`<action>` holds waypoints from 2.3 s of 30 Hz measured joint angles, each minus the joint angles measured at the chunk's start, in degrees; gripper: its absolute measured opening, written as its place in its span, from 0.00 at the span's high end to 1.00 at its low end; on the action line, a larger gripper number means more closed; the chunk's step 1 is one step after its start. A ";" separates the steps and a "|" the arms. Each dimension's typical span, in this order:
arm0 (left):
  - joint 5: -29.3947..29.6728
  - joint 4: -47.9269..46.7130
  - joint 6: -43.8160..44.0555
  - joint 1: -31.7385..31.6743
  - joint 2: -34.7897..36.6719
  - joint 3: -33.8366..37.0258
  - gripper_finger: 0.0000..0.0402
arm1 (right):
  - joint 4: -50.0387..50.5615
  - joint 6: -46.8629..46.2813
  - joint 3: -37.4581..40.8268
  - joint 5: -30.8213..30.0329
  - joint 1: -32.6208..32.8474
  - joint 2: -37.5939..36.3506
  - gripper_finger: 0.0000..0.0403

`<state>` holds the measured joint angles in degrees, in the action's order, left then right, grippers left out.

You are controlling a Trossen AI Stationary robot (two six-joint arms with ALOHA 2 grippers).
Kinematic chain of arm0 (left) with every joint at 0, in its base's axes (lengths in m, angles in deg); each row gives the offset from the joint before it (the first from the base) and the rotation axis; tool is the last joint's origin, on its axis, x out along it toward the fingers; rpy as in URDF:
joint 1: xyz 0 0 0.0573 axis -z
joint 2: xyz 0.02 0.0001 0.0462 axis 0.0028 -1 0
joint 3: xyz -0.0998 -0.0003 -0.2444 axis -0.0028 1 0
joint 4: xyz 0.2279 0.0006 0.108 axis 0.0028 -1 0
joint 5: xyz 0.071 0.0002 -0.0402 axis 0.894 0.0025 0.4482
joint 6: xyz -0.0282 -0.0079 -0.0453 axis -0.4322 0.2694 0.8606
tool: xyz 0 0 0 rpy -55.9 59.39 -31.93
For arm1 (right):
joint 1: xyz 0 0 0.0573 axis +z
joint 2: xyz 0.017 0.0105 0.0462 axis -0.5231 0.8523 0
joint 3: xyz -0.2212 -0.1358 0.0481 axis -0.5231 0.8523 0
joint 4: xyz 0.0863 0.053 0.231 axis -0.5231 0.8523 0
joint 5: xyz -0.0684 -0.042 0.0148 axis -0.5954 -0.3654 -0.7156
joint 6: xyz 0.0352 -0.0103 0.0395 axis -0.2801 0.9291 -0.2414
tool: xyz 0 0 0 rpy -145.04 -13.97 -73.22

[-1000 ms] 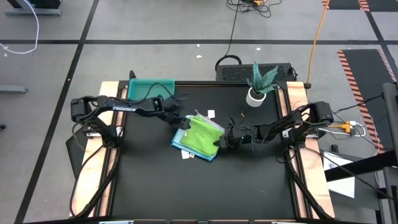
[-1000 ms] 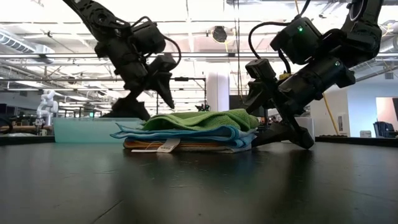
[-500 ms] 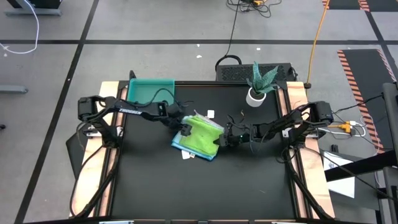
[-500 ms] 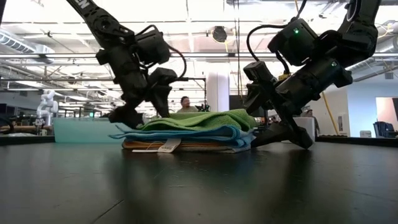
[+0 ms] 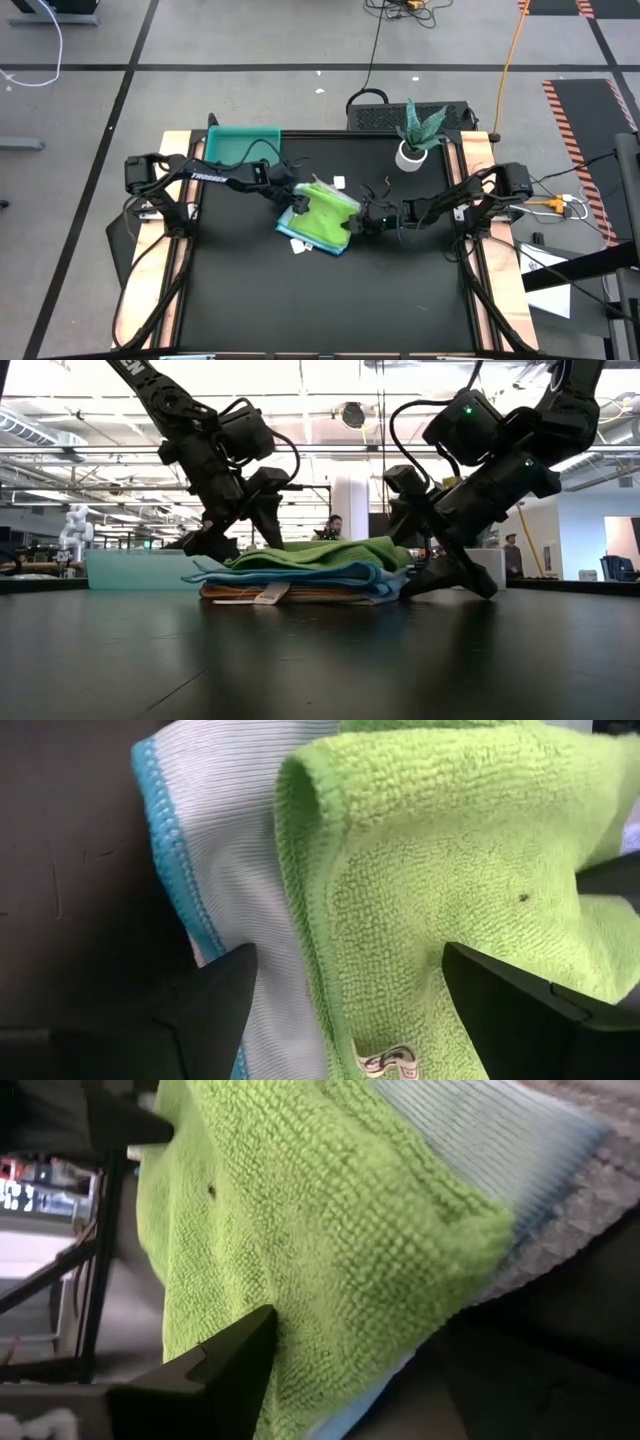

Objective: Fold microfiber towels
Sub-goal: Put the stack of folded microfiber towels in the blue bin

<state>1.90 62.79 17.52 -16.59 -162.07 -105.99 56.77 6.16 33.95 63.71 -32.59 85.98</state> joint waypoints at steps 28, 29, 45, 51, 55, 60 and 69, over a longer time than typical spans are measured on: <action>-0.84 0.38 3.47 0.61 0.58 0.02 0.33 | 1.66 7.98 0.04 -3.30 -1.76 0.05 0.97; -1.52 0.54 3.37 0.56 0.73 -0.01 0.35 | 2.07 8.90 0.04 -2.27 -2.10 0.05 0.97; -0.26 -2.23 0.14 -0.74 2.89 -0.15 0.49 | 4.43 13.51 0.04 4.64 -3.99 -0.13 0.97; 9.57 -11.39 0.97 -0.33 10.96 -0.16 0.54 | 4.19 13.07 0.04 4.70 -3.95 -0.15 0.97; 9.67 -14.83 0.05 -0.31 12.55 -0.22 0.56 | 3.75 13.26 0.04 4.77 -3.93 -0.17 0.97; 6.44 -12.93 -2.30 -0.38 10.51 -0.22 0.56 | 2.39 13.73 0.04 4.91 -3.88 -0.24 0.97; -2.62 -12.68 -5.10 -1.52 8.65 -0.27 0.56 | 0.94 14.96 0.04 4.90 -3.82 -0.28 0.97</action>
<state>-0.73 50.12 12.42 -18.11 -153.41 -106.26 57.71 21.12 33.99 68.61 -36.40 85.70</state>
